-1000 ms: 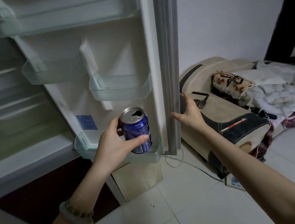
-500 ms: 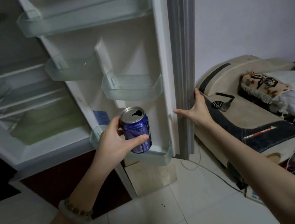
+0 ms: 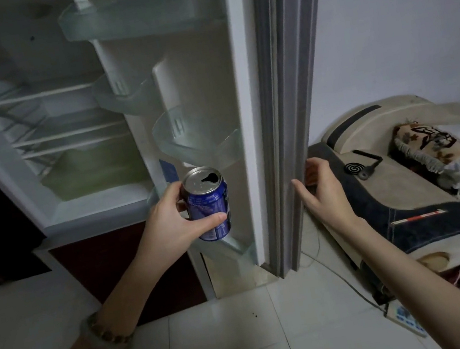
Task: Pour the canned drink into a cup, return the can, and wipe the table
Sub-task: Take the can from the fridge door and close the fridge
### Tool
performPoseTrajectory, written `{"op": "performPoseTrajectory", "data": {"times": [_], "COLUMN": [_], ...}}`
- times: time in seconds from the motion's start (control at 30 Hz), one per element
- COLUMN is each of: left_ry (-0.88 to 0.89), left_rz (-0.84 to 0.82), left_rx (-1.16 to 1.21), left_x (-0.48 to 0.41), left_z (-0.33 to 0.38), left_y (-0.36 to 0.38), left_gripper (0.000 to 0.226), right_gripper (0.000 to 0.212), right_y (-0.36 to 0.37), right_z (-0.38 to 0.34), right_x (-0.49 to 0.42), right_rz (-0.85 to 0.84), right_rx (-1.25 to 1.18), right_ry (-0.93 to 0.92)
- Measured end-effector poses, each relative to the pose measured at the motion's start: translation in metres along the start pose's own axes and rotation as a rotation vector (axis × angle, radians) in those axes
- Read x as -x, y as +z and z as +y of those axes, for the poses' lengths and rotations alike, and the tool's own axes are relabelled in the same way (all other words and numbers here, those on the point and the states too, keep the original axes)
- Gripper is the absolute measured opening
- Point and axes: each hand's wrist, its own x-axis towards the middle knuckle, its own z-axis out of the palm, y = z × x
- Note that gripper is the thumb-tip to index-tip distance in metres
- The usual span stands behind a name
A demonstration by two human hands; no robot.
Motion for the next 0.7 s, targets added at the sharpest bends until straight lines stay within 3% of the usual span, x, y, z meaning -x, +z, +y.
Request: {"op": "performPoseTrajectory", "data": {"times": [0.3,0.53,0.7], "left_ry": [-0.069,-0.115,-0.194], "left_rz": [0.114,0.227,0.351], "left_rx": [-0.005,-0.029,-0.013], "left_x": [0.046,0.087,0.121], "left_z": [-0.024,-0.045,-0.068], "left_y": [-0.048,-0.096,-0.144], "left_gripper": [0.058,0.062,0.074], "right_gripper": [0.057,0.076,0.089], "right_y": [0.046,0.115,0.168], "right_z": [-0.067,-0.125,-0.172], "right_x": [0.047,0.068,0.079], "right_rz": [-0.102,-0.089,-0.137], "right_rx": [-0.066,-0.066,-0.172], "right_ry": [-0.339,-0.633,-0.736]}}
